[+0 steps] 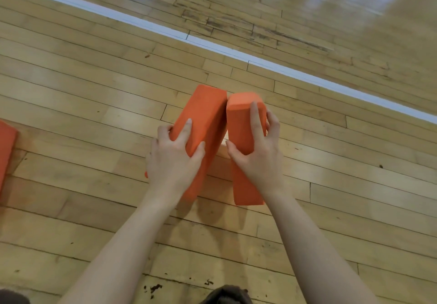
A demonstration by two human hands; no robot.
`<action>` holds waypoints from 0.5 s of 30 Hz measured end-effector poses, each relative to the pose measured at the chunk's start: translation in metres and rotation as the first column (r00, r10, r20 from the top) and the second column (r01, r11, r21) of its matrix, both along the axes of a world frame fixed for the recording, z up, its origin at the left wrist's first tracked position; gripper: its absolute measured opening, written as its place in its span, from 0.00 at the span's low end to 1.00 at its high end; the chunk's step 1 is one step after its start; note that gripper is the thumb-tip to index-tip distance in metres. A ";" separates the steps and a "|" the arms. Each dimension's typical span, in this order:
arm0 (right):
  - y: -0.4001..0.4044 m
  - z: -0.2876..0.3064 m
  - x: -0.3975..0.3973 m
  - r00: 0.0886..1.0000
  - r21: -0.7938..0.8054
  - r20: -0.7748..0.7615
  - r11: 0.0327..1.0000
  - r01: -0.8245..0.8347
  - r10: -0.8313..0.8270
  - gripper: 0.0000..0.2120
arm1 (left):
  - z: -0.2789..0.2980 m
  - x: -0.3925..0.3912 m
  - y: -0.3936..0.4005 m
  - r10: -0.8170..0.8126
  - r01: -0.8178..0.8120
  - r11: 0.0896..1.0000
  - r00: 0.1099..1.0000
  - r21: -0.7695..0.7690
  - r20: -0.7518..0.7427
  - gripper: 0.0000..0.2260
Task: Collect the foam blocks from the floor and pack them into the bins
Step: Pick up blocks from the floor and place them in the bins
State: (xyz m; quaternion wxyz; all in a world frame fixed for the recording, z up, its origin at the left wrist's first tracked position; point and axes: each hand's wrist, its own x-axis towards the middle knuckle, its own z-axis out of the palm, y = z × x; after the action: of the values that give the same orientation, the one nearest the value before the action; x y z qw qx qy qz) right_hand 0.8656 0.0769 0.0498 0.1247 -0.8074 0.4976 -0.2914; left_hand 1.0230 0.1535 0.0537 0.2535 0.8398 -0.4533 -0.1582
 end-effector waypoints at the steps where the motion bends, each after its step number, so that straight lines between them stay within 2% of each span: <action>1: 0.002 0.003 0.003 1.000 -0.008 0.010 1.000 -0.005 0.005 0.39 | 0.001 0.001 0.003 0.009 -0.009 1.000 1.000 -0.007 -0.005 0.25; 4: 0.011 0.021 0.016 0.999 0.013 0.023 1.000 -0.027 0.027 0.35 | 0.012 0.011 0.016 0.021 -0.020 1.000 1.000 -0.020 0.012 0.25; 7: 0.025 0.058 0.036 0.999 0.072 0.002 0.996 -0.052 0.052 0.34 | 0.042 0.029 0.041 0.046 -0.047 0.999 0.998 -0.016 -0.035 0.24; 9: 0.039 0.092 0.052 0.998 0.151 0.029 0.987 -0.063 0.059 0.34 | 0.074 0.041 0.062 0.078 -0.078 0.997 0.995 0.011 -0.064 0.24; 12: 0.066 0.152 0.077 0.996 0.258 0.049 0.962 -0.086 0.076 0.35 | 0.138 0.061 0.097 0.128 -0.127 0.989 0.992 0.082 -0.014 0.24; 15: 0.095 0.218 0.093 0.993 0.334 0.043 0.935 -0.116 0.108 0.35 | 0.210 0.076 0.132 0.160 -0.160 0.984 0.987 0.077 0.012 0.24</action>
State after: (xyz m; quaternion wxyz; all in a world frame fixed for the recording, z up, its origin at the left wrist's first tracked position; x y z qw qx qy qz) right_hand 0.9581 0.1722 0.2680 0.2829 -0.7979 0.4917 -0.2041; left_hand 1.0992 0.2857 0.2641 0.2314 0.8831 -0.3785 -0.1526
